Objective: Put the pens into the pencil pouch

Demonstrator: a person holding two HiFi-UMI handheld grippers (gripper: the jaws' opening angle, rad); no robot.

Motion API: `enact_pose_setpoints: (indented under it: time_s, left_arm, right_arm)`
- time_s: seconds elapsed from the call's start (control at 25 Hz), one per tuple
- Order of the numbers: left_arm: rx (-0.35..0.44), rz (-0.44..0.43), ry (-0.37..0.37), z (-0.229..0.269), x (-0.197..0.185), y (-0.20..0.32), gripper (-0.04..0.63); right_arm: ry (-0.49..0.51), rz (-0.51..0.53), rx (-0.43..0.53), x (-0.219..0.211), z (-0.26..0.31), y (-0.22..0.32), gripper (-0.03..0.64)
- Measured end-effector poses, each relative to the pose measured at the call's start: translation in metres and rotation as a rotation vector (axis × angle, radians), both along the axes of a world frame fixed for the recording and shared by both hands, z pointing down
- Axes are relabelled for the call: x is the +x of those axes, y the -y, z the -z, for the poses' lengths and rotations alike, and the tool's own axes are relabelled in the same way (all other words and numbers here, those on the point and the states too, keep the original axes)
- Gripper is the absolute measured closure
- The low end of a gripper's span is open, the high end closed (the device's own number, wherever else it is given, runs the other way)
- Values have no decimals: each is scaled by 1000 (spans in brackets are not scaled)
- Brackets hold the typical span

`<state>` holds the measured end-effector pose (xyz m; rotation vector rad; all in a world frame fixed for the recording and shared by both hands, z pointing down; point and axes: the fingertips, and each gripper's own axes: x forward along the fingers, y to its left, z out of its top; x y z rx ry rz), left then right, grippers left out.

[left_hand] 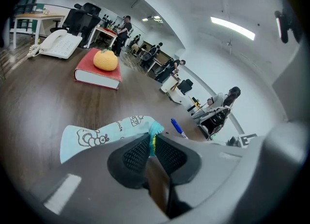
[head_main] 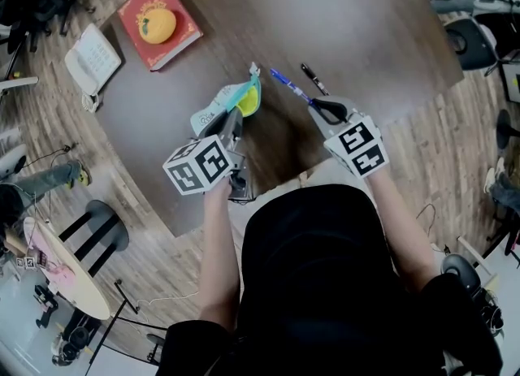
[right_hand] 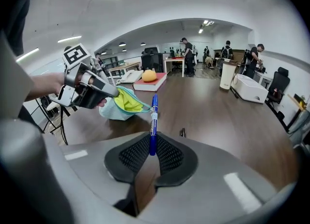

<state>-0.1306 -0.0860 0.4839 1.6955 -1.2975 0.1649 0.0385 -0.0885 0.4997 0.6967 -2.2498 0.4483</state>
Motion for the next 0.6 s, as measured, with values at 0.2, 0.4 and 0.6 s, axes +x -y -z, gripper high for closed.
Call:
enact_pose_setpoints:
  time_s: [0.2,0.4,0.6]
  left_arm:
    - [-8,12,11,-1,1,-1,563]
    - [-23,26,21,-1,6,1,563]
    - [-30,45,31,-1,6,-2,563]
  right_arm:
    - [27,40,-2,2,16,1,571]
    - [33,101,-21,2,25,3,571]
    - [35,205,-46,-4,30,-2,571]
